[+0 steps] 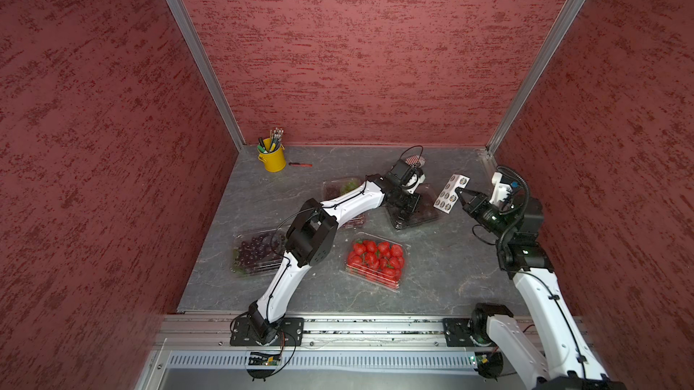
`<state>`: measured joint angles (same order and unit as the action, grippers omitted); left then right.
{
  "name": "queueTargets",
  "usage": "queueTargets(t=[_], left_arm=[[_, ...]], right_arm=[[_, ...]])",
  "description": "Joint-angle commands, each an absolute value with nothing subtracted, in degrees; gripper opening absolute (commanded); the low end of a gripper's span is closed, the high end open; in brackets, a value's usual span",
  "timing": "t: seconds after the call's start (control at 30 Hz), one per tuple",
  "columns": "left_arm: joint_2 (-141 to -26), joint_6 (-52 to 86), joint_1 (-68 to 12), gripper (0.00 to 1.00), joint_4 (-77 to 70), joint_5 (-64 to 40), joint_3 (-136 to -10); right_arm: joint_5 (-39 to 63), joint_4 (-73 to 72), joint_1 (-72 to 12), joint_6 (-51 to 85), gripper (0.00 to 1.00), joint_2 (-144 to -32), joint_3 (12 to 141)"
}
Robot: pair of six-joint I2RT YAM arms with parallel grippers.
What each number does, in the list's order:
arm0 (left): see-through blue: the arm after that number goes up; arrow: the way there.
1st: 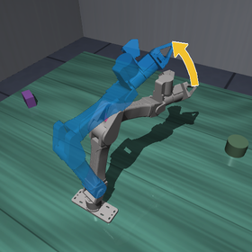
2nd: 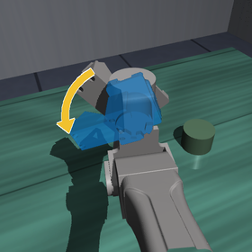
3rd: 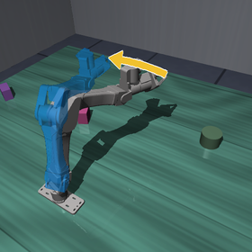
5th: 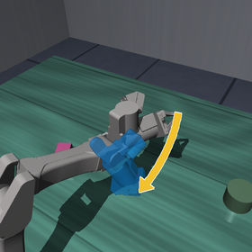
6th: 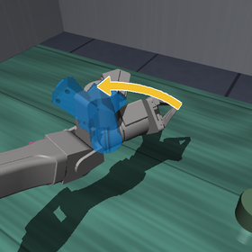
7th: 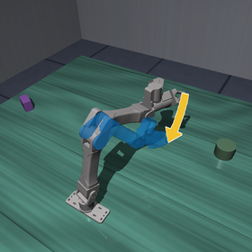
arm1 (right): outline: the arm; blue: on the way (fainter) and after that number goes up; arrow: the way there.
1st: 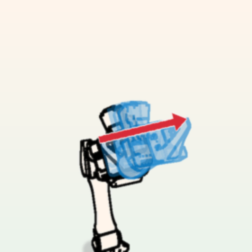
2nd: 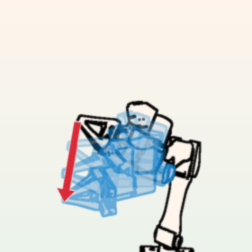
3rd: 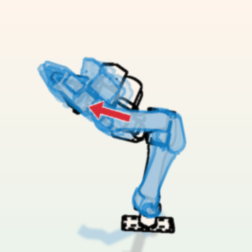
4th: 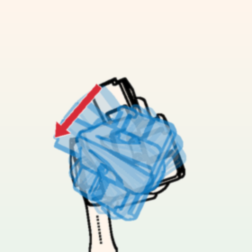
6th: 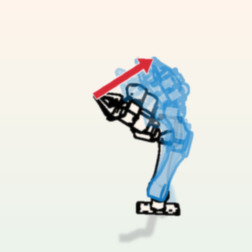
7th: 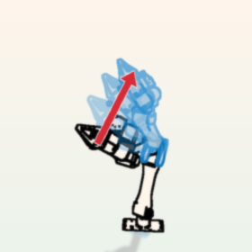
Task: Label fruit boxes
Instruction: Stick the label on the fruit box, then adjust the label sticker.
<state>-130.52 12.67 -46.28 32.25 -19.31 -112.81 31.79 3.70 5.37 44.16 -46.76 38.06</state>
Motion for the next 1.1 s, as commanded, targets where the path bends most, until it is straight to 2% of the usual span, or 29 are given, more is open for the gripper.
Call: queueTargets(t=[0.0, 0.2, 0.33, 0.47, 0.53, 0.63, 0.93, 1.07], left_arm=[[-127.2, 14.3, -45.5, 0.00, 33.3, -20.3, -113.8], [-118.7, 16.9, -42.6, 0.09, 32.1, -20.7, -110.7], [-111.4, 20.8, -39.6, 0.20, 28.6, -21.5, -104.3], [-104.6, 26.9, -35.5, 0.45, 24.1, -25.3, -97.1], [-100.7, 30.2, -33.2, 0.62, 21.0, -28.0, -93.0], [-95.5, 34.1, -30.2, 0.69, 17.7, -30.3, -87.8], [-83.6, 41.8, -23.4, 0.77, 11.9, -37.1, -79.0], [-80.1, 46.1, -20.4, 0.77, 7.1, -40.4, -75.2]], right_arm=[[33.2, 0.3, 5.7, 44.8, 0.00, -47.4, 38.2], [34.9, -3.1, 5.7, 45.1, 0.00, -49.9, 39.5], [36.9, -7.9, 5.6, 46.7, 0.00, -52.0, 39.7], [40.3, -14.5, 5.3, 48.9, 0.00, -54.8, 39.8], [42.3, -18.7, 4.7, 49.9, 0.00, -56.6, 40.4], [44.0, -22.3, 2.3, 49.7, 0.00, -59.8, 43.0], [48.4, -39.0, -9.5, 55.3, 0.00, -73.1, 51.0], [50.4, -47.6, -13.2, 60.4, 0.00, -78.7, 54.5]])
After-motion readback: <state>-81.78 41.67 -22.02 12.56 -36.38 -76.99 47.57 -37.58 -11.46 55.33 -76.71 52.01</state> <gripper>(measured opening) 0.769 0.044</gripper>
